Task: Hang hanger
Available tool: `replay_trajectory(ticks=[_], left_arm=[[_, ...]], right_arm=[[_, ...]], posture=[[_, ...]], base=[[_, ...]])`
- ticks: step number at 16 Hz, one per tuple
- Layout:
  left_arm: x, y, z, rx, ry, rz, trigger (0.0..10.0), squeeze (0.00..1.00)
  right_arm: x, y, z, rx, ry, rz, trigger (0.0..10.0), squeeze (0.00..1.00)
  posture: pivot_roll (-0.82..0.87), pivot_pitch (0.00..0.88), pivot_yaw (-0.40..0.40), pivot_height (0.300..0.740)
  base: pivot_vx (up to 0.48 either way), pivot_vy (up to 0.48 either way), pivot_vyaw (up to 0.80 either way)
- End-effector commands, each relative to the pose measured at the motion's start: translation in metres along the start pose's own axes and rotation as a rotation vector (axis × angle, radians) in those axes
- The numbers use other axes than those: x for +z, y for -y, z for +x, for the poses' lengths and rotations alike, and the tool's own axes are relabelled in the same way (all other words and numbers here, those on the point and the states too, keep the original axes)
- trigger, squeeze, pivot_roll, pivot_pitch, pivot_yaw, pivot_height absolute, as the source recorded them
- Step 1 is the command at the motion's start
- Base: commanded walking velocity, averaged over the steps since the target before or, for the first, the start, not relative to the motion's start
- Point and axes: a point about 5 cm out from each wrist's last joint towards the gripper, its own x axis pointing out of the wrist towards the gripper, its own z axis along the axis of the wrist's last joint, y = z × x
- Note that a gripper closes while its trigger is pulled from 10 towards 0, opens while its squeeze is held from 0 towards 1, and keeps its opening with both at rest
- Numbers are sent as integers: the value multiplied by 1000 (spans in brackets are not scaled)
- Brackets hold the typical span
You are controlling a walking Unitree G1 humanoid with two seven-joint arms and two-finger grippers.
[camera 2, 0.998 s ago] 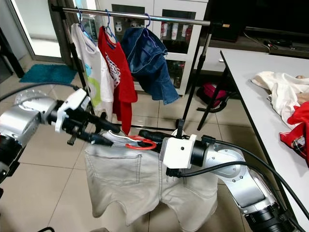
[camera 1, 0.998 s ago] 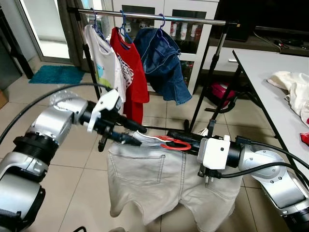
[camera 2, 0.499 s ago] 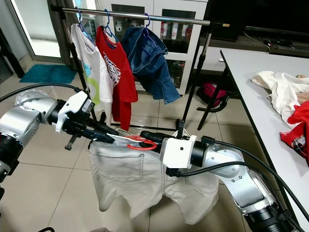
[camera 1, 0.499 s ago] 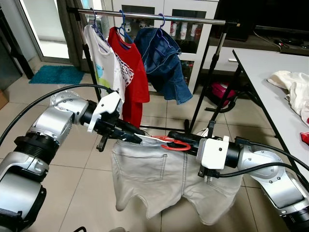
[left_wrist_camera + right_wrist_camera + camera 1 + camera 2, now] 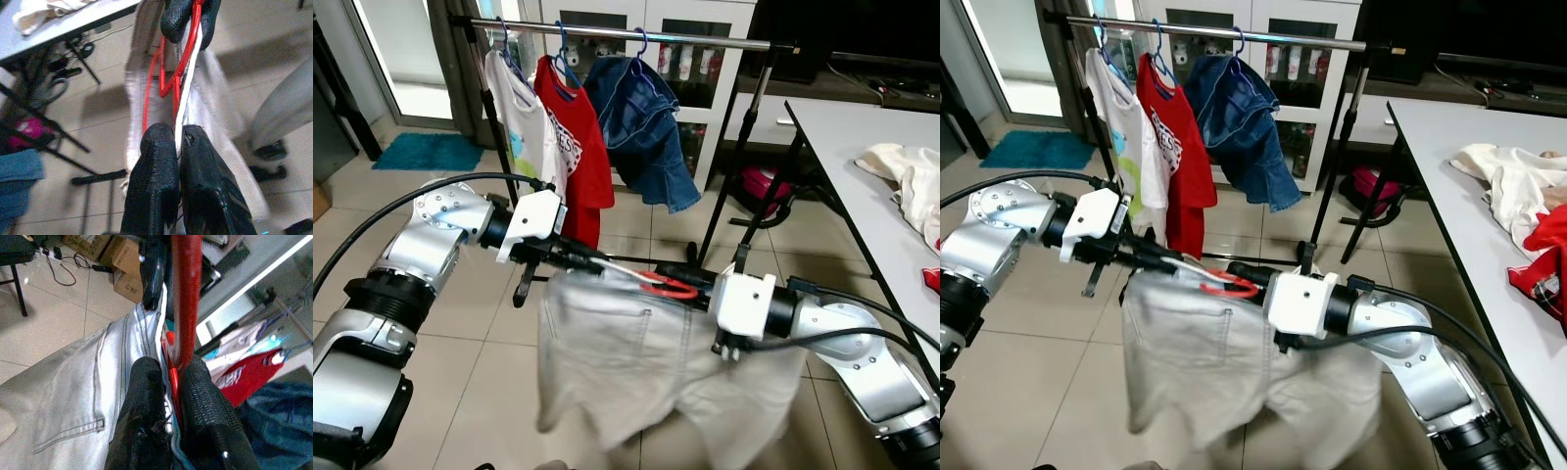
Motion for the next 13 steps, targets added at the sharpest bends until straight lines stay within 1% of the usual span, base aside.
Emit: replay_trajectory(ticks=[1, 2, 3, 4, 5, 6, 7, 8, 9, 10, 11, 12, 13], left_arm=[[4, -11, -16, 117, -64, 73, 0, 0], [6, -15, -21, 169, -97, 119, 0, 0], [9, -21, -27, 242, -130, 145, 0, 0], [10, -24, -31, 280, -151, 163, 0, 0], [14, -31, -41, 367, -198, 212, 0, 0], [17, -34, -47, 432, -221, 249, 0, 0], [20, -37, -51, 472, -231, 267, 0, 0], [23, -41, -58, 541, -255, 314, 0, 0], [25, -43, -62, 580, -281, 351, 0, 0], [29, -50, -72, 679, -370, 448, 0, 0], [33, -56, -84, 780, -456, 537, 0, 0], [37, -62, -96, 888, -521, 588, 0, 0], [38, -65, -104, 961, -566, 589, 0, 0]], right_arm=[[-11, 5, -5, -35, -92, 72, 10000, 0], [-18, 2, -5, -39, -143, 139, 10000, 0], [-24, 2, -5, -68, -187, 188, 10000, 0], [-26, 1, -5, -88, -205, 218, 10000, 0], [-32, 1, -4, -163, -245, 320, 10000, 0], [-36, 1, -4, -218, -270, 397, 10000, 0], [-37, 1, -3, -247, -280, 446, 10000, 0], [-39, 0, -2, -287, -299, 515, 10000, 0], [-40, -1, -2, -301, -316, 551, 10000, 0], [-43, -4, -2, -306, -360, 587, 10000, 0], [-46, -6, -3, -309, -411, 599, 10000, 0], [-48, -7, -5, -332, -453, 613, 10000, 0], [-50, -4, -6, -366, -471, 623, 10000, 0]], posture=[[-85, 0, 6, 740], [-86, 0, 5, 740], [-85, 0, 3, 740], [-85, 0, 1, 740], [-81, 0, -7, 740], [-78, 0, -13, 740], [-78, 0, -13, 740], [-74, 0, -21, 740], [-73, 0, -23, 740], [-71, 0, -27, 740], [-71, 0, -28, 740], [-71, 0, -27, 740], [-72, 0, -26, 740]], base=[[0, 0, 0], [0, 0, 0], [0, 0, 0], [0, 0, 0], [0, 0, 0], [0, 0, 0], [0, 0, 0], [0, 0, 0], [0, 0, 0], [0, 0, 0], [0, 0, 0], [0, 0, 0], [0, 0, 0]])
